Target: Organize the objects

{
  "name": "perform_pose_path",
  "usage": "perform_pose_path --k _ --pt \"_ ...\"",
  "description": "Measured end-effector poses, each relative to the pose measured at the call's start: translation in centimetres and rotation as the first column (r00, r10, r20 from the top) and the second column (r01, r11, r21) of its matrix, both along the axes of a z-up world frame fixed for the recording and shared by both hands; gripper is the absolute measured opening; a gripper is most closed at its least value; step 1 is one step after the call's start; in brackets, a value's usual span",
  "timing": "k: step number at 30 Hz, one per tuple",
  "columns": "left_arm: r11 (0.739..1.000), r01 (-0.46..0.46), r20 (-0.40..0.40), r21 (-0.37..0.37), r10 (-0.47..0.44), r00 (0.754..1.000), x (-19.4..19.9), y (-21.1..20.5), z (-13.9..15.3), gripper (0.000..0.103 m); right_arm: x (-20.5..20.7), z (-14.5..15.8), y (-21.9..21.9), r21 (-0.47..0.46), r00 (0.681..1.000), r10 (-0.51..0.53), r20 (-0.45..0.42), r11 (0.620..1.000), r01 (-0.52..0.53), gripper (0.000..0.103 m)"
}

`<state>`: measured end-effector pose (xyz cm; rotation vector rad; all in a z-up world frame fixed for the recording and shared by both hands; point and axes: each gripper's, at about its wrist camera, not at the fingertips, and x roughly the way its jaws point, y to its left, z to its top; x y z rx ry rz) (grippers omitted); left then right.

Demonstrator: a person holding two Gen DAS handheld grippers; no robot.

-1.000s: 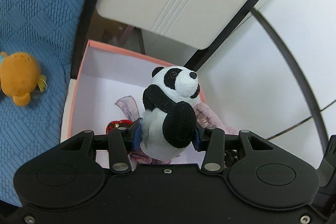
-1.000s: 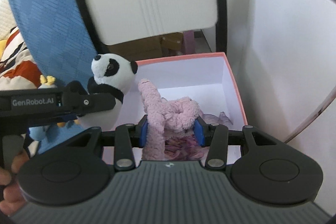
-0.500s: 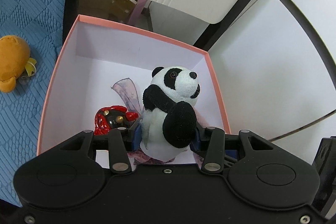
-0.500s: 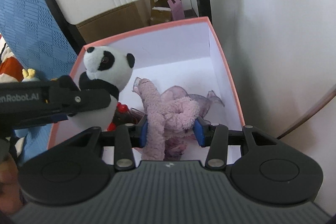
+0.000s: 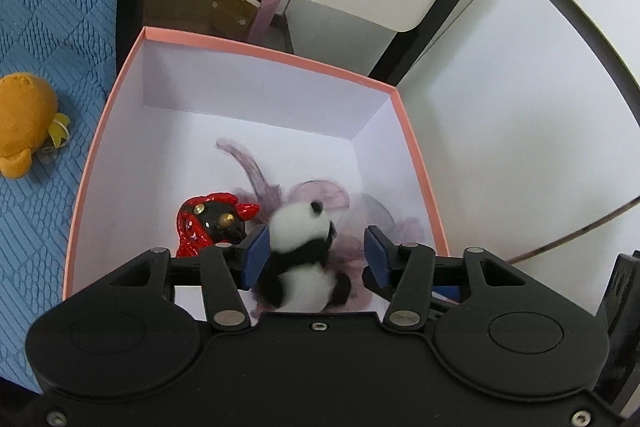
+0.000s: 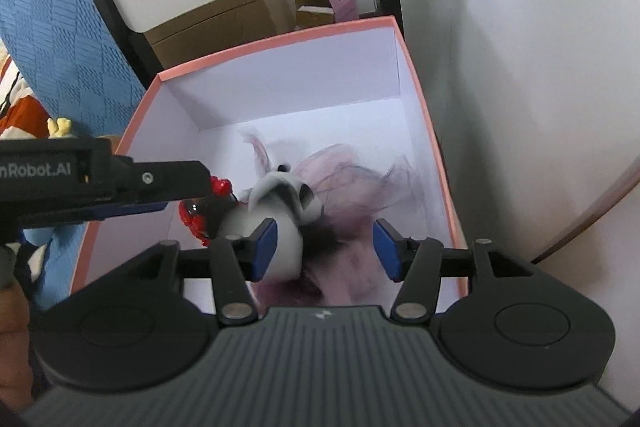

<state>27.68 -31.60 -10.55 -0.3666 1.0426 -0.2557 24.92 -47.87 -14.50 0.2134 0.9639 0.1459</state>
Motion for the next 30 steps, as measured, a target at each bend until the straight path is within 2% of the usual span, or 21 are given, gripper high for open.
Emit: perform_pose_path --k 8,18,27,30 --pt "1.000 0.011 0.049 0.020 -0.012 0.999 -1.6 0.6 2.8 0.054 -1.2 2.6 -0.3 0.027 0.999 -0.036 0.038 0.999 0.035 0.056" --pt "0.999 0.043 0.155 -0.008 -0.042 0.987 -5.0 2.5 8.6 0.054 -4.3 8.2 1.5 0.047 0.990 -0.028 0.135 0.999 0.022 0.056" --pt "0.997 0.069 0.261 0.020 -0.072 0.963 -8.9 4.9 13.1 0.054 -6.9 12.3 3.5 0.060 0.979 -0.032 0.201 0.998 0.021 0.056" --pt "0.998 0.067 0.286 0.005 -0.066 0.956 -10.3 6.3 14.3 0.054 -8.1 13.4 4.5 0.060 0.976 -0.029 0.217 0.998 0.016 0.056"
